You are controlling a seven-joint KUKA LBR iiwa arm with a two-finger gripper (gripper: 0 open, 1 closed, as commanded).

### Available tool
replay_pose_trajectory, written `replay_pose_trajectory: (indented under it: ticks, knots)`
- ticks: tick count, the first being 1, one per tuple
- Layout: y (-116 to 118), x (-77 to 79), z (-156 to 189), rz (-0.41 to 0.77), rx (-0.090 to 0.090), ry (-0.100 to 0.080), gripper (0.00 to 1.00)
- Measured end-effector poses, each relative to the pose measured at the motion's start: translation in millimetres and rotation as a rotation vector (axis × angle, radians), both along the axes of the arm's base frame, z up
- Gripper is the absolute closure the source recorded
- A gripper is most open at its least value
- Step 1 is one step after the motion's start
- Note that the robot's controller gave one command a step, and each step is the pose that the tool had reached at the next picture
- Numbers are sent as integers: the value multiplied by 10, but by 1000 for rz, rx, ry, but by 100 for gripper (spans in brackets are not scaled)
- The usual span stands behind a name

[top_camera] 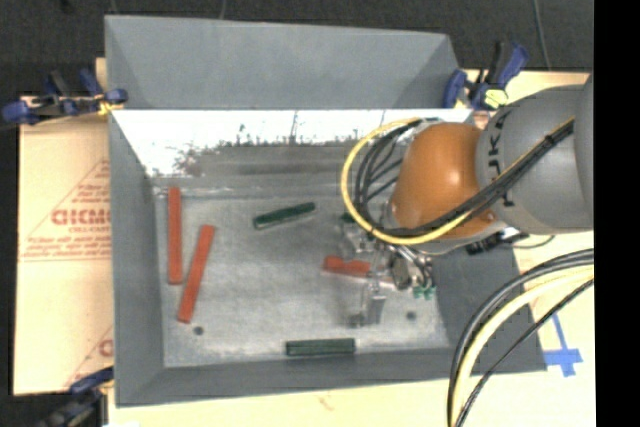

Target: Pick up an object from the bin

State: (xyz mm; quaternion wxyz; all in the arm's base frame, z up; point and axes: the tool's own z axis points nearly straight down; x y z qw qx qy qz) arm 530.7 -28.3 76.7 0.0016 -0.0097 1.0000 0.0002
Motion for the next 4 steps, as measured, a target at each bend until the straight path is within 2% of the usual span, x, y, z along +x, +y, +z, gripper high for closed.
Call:
replay_pose_trajectory:
  ticks: [1,2,3,4]
  knots:
    - [476,408,-58,321,-1,-3,0]
    - [-227,416,-59,267,-4,-3,0]
    - [-186,417,-58,269,-1,-3,100]
    - [-179,417,-58,268,1,-3,0]
